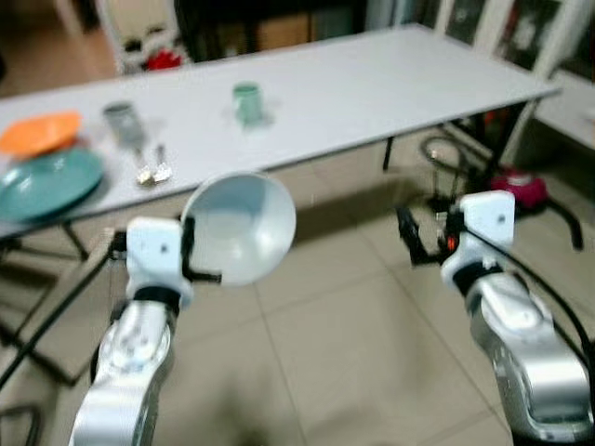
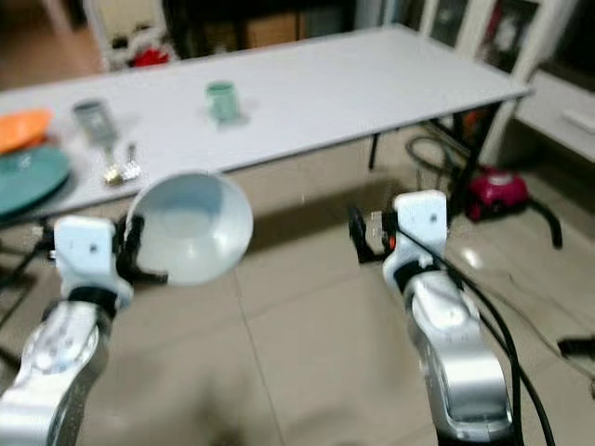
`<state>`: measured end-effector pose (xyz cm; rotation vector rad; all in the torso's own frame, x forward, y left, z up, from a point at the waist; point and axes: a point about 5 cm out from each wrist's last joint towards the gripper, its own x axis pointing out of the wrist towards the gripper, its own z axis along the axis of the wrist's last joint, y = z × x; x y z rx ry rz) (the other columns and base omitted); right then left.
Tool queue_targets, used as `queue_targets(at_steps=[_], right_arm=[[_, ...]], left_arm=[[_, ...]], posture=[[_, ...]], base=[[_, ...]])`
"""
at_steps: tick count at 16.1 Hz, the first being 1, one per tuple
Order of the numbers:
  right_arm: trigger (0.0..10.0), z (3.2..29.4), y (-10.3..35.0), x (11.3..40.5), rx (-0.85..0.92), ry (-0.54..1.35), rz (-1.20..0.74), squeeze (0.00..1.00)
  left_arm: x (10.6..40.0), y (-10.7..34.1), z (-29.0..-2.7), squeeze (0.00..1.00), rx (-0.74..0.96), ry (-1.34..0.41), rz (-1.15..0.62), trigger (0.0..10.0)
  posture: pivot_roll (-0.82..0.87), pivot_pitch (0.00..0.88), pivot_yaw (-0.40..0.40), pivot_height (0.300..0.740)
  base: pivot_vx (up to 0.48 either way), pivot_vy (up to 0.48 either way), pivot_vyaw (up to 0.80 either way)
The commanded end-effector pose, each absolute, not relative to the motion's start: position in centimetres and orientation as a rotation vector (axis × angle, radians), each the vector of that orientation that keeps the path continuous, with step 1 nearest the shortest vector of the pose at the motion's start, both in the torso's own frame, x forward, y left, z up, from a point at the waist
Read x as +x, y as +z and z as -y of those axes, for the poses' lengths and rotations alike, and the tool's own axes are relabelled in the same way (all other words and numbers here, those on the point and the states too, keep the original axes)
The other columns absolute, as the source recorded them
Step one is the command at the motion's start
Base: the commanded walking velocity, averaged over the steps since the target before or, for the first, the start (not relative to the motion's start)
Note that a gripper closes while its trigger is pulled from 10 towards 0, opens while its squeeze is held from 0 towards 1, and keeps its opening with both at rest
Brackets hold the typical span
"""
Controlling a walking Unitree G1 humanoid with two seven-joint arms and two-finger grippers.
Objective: Setting the table
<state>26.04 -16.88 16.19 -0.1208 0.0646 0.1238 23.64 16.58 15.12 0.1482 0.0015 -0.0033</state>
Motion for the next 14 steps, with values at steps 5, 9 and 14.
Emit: queue_targets(at_steps=[5, 9, 14], right_arm=[[10.0, 17.04, 16.03, 25.91, -0.102, 0.129, -0.068, 0.0], [10.0, 17.23, 15.99, 25.92, -0.099, 0.124, -0.066, 0.0], [10.0, 17.17, 15.96, 26.07, -0.093, 0.127, -0.065, 0.0]], left_arm=[[23.64, 16.0, -15.85, 0.0, 0.14, -0.029, 0.046, 10.0], [23.68, 15.97, -15.82, 0.0, 0.138, -0.03, 0.046, 10.0], [23.81, 15.98, -15.8, 0.0, 0.133, -0.032, 0.046, 10.0]], posture=[[-0.12, 0.0, 0.079, 0.74], [-0.12, 0.0, 0.079, 0.74], [-0.12, 0.0, 0.08, 0.74]], base=[[0.401, 0.0, 0.0], [0.422, 0.0, 0.0], [0.43, 0.0, 0.0]])
